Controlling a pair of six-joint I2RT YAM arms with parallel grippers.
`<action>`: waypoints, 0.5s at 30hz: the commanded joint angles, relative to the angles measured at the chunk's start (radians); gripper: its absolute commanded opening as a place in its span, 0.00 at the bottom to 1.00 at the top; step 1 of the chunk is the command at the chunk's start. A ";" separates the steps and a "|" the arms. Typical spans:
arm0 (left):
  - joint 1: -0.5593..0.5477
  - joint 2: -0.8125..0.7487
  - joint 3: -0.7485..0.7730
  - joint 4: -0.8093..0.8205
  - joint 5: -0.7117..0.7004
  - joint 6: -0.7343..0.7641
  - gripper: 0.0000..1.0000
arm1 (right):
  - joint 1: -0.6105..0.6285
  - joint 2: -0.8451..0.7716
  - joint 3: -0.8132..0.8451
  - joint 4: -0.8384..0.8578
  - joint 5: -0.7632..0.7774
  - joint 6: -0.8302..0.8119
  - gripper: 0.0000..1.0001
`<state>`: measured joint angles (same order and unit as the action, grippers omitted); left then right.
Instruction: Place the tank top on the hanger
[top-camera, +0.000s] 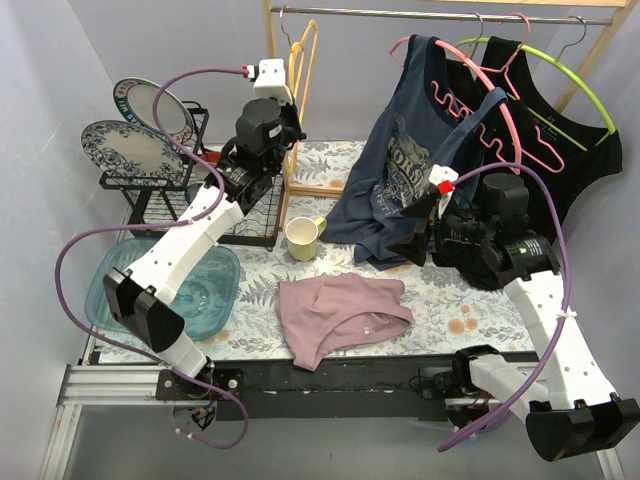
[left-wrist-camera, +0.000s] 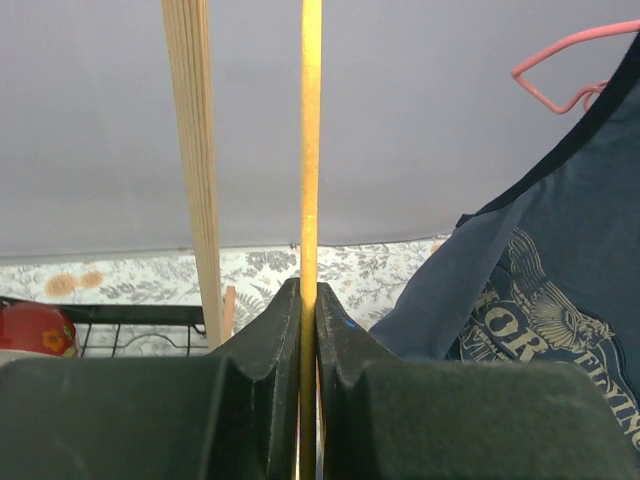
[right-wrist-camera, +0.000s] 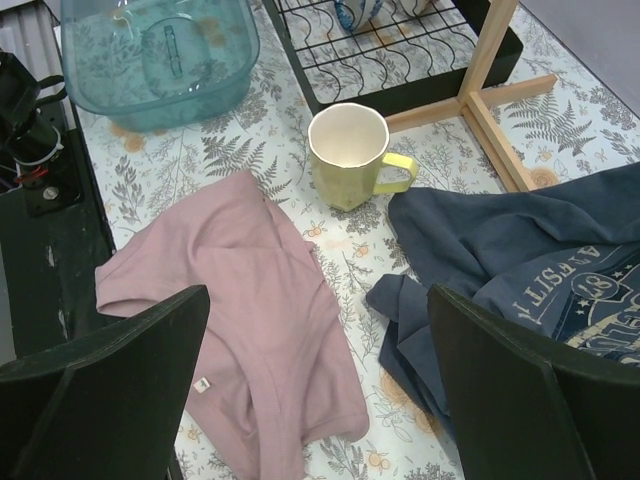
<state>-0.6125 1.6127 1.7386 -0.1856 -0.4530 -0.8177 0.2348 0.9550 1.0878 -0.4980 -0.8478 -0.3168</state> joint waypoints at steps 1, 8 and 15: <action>-0.010 -0.109 -0.100 0.188 0.005 0.084 0.00 | -0.011 -0.015 -0.008 0.036 -0.033 0.010 0.98; -0.010 -0.129 -0.140 0.297 0.004 0.103 0.00 | -0.017 -0.018 -0.009 0.035 -0.039 0.013 0.98; -0.010 -0.175 -0.191 0.308 0.042 0.101 0.00 | -0.022 -0.019 -0.008 0.033 -0.043 0.013 0.99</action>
<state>-0.6174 1.5177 1.5749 0.0757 -0.4458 -0.7296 0.2218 0.9531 1.0821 -0.4961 -0.8677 -0.3153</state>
